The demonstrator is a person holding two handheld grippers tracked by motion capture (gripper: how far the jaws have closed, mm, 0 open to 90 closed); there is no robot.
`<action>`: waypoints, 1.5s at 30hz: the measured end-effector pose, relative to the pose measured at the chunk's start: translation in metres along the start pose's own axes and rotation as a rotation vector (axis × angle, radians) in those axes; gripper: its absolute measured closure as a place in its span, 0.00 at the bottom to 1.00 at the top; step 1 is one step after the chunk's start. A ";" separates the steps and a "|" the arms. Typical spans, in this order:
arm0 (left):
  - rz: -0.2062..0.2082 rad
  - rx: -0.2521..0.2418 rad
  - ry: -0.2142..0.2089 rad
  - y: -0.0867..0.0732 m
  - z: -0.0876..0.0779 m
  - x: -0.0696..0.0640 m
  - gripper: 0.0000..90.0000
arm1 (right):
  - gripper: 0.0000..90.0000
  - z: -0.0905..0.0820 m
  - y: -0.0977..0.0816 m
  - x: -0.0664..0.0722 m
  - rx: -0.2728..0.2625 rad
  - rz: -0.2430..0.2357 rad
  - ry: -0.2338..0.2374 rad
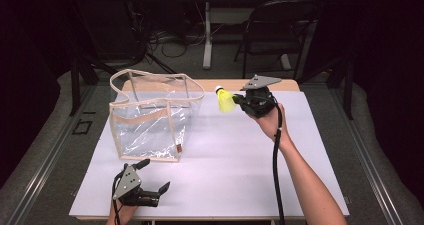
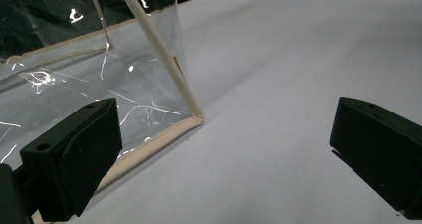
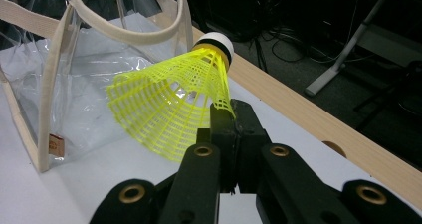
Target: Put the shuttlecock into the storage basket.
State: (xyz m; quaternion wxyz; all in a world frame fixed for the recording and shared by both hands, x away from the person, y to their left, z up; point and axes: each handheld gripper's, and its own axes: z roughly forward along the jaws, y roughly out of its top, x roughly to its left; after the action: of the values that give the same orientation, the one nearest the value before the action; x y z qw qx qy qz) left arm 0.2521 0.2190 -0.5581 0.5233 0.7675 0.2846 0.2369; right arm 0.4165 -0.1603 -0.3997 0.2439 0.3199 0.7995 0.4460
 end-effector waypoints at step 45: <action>0.000 -0.004 0.003 0.000 -0.001 0.001 0.00 | 1.00 -0.002 0.033 0.003 -0.019 -0.022 0.007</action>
State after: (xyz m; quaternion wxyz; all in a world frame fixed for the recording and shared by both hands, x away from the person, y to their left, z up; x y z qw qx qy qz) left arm 0.2521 0.2198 -0.5576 0.5246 0.7660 0.2848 0.2385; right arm 0.4227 -0.1457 -0.3703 0.2490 0.3071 0.7996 0.4521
